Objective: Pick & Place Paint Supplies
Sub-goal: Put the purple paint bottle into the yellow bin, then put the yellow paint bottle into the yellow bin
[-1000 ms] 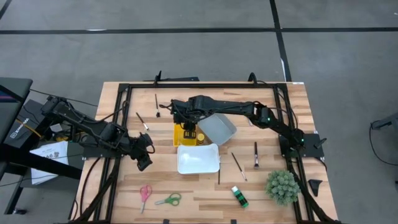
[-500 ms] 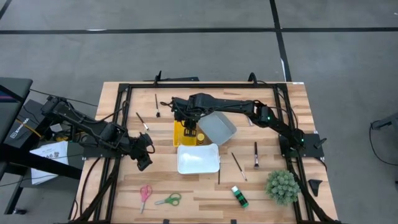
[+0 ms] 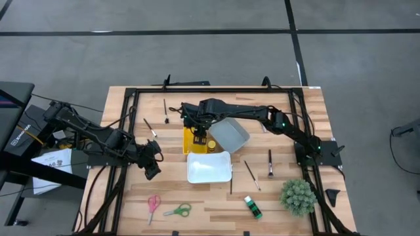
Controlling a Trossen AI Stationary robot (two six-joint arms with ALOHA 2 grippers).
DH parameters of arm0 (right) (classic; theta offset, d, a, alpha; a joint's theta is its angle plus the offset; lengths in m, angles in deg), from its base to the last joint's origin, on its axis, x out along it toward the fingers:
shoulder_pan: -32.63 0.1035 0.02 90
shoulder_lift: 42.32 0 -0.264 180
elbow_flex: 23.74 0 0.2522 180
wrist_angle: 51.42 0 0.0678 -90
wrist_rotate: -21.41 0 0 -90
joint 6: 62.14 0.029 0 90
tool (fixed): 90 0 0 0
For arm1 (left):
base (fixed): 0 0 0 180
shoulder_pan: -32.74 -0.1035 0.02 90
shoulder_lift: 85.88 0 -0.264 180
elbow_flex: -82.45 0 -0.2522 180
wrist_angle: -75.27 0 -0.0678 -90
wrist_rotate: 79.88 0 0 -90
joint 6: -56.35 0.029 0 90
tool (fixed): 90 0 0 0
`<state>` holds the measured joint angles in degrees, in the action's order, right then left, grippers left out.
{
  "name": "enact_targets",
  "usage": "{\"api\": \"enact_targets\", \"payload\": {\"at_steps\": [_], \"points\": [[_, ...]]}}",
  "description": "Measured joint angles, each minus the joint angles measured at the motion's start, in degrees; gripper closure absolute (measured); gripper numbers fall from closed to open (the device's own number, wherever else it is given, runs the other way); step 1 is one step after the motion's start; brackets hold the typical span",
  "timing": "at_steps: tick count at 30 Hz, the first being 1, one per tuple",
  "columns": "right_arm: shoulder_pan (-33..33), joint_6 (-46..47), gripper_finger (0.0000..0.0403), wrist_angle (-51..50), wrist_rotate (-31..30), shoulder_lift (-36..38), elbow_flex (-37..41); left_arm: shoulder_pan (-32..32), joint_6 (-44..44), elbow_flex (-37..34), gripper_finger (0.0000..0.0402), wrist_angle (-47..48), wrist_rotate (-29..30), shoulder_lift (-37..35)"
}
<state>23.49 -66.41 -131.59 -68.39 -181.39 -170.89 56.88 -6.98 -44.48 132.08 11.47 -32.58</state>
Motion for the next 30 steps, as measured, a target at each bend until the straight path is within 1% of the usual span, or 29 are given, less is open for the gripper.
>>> {"api": "enact_targets", "payload": {"at_steps": [3, 6, 13, 18, 25, 30], "points": [[-0.3, 1.1, 0.0198, 0.0, 0.1, 0.0, 0.0, 0.0, 0.0, 0.0, 0.0271, -0.2, 0.4, 0.0], [-0.8, 1.5, 0.0192, 0.0, 1.7, 0.0, 0.0, 0.0, 0.0, 0.0, 0.0271, -0.2, 0.7, 0.0], [-2.2, 2.8, 0.0196, 0.7, 7.4, 0.0, 0.0, 0.0, 0.0, 0.0, 0.0271, -0.3, 0.7, 0.0], [-2.9, 3.7, 0.0196, 0.6, 9.0, 0.0, 0.0, 0.0, 0.0, 0.0, 0.0271, -0.3, 0.7, 0.0], [-3.5, 3.9, 0.0195, 0.2, 9.2, 0.1, 0.0, 0.0, 0.0, 0.0, 0.0271, -0.3, 0.6, 0.0], [-4.9, 4.1, 0.0195, -1.2, 11.2, 1.6, 0.0, 0.0, 0.0, 0.0, 0.0271, -0.3, 0.6, 0.0]]}}
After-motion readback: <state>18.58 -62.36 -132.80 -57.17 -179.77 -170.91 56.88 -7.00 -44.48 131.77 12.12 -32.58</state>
